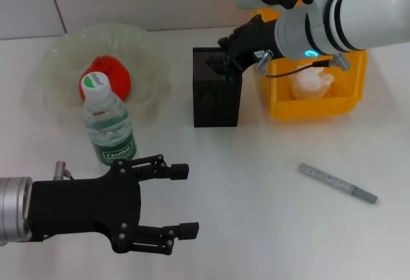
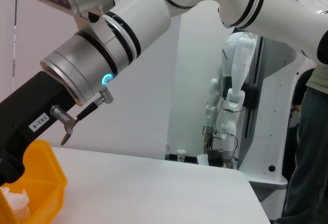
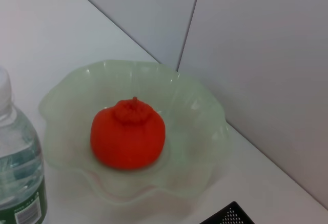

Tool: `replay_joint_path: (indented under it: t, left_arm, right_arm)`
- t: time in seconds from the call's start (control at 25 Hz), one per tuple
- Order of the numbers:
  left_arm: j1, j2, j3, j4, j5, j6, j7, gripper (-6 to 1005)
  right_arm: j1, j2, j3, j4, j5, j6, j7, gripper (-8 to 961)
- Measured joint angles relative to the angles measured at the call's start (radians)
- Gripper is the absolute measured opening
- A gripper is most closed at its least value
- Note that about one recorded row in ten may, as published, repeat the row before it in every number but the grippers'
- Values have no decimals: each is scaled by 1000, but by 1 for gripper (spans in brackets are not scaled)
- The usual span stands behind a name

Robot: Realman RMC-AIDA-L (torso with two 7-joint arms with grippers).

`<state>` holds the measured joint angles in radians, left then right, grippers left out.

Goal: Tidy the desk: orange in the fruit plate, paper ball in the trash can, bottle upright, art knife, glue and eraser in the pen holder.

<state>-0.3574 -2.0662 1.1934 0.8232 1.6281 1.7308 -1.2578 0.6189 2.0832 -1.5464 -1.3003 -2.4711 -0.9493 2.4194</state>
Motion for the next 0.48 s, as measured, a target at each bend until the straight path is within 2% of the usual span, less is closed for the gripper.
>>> replay_joint_path:
  t: [0.24,0.48]
  left_arm:
    - [0,0,0,-1,0,-1,0,862]
    - [0,0,0,-1,0,-1,0,862]
  right_arm:
    - [-11,0,0,-31,-2,-3,-2,423]
    - [-68,0,0,-152,-7,-23,-1,451]
